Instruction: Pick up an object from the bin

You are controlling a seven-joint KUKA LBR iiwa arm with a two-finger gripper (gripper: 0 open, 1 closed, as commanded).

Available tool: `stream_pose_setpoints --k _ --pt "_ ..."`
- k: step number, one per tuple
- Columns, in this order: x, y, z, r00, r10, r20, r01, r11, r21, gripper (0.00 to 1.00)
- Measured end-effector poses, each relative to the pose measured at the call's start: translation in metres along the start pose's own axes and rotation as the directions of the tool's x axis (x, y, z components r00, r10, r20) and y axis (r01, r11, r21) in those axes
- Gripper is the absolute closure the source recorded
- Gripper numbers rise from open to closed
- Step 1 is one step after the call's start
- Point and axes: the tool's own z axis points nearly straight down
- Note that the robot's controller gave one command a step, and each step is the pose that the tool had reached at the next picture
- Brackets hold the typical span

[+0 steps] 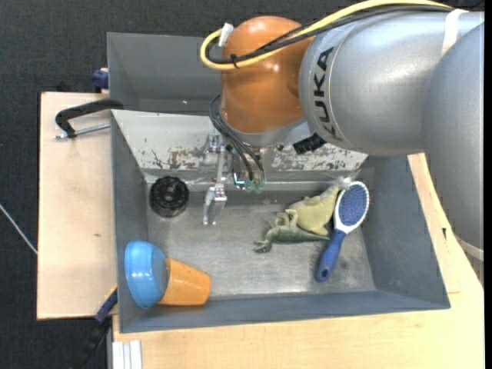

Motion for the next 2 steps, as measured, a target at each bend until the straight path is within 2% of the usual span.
stream_pose_setpoints --k 1,2 --pt "-0.008 0.046 0.107 0.987 -0.16 0.001 0.16 0.987 0.001 0.0" --pt "-0.021 0.021 0.097 0.955 -0.297 0.012 0.297 0.955 0.002 0.0"
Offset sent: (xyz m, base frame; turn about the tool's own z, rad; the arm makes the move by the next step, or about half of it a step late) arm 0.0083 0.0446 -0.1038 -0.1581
